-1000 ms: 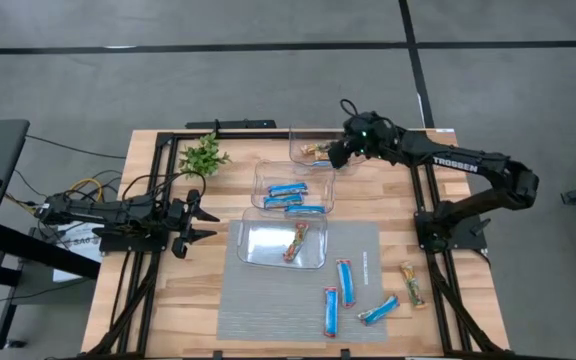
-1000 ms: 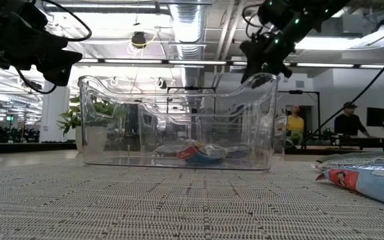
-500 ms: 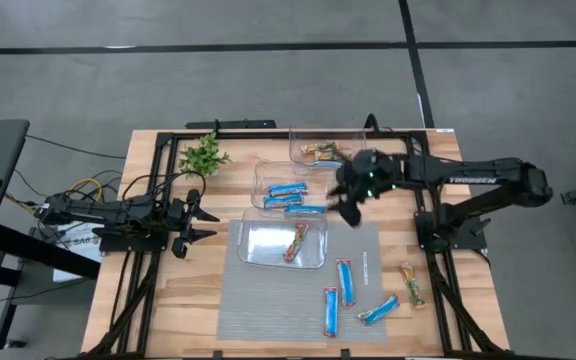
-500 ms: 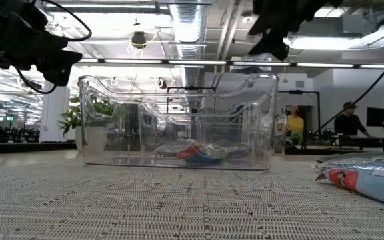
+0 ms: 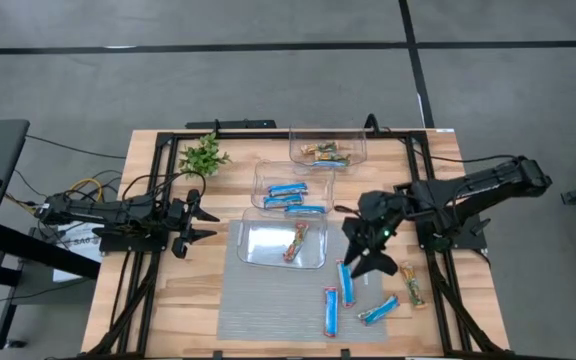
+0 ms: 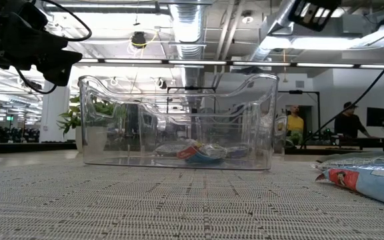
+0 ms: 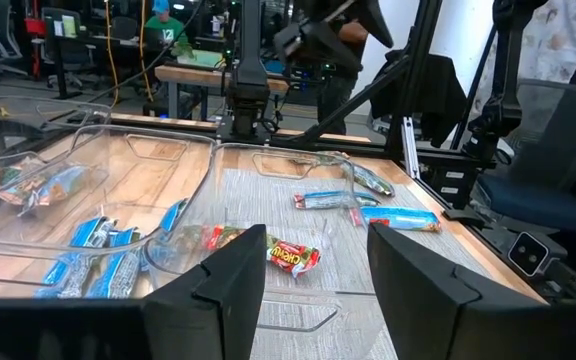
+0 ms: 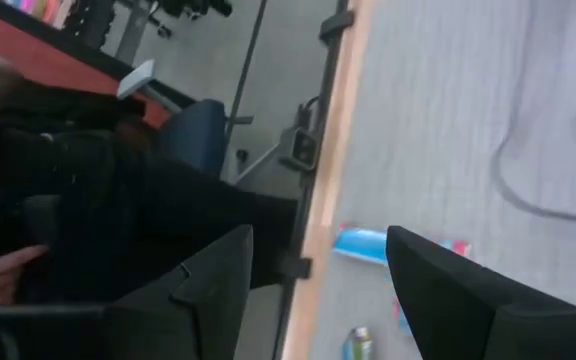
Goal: Pick and place Granola Bars by type
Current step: Put the red granola bar into the bottom transparent bin
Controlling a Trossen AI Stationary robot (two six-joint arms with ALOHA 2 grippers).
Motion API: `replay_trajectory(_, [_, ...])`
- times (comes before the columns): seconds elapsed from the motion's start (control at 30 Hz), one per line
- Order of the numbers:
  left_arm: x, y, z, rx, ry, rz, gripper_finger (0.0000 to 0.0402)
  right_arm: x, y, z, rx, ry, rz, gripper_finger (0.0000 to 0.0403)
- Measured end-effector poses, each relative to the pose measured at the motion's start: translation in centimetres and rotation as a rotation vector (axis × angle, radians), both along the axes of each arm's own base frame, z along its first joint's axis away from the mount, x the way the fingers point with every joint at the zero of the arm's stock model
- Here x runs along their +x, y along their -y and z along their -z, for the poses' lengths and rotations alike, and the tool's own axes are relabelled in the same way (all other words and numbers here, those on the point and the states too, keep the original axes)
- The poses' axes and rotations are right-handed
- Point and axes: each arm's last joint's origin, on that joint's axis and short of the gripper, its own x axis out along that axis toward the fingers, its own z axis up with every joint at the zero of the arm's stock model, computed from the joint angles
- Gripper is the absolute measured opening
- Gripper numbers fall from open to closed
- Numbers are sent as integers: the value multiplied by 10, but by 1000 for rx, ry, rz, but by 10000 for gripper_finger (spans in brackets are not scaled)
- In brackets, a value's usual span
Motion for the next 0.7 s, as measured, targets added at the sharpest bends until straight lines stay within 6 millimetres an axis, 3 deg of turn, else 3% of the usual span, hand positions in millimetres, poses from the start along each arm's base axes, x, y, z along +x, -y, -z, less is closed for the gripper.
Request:
replay_trajectory(0.37, [0, 0, 0, -2, 0, 0, 168, -9, -23, 5, 34, -160, 51, 223])
replay_trajectory(0.7, [0, 0, 0, 1, 0, 0, 168, -6, -33, 43, -55, -567, 426, 223])
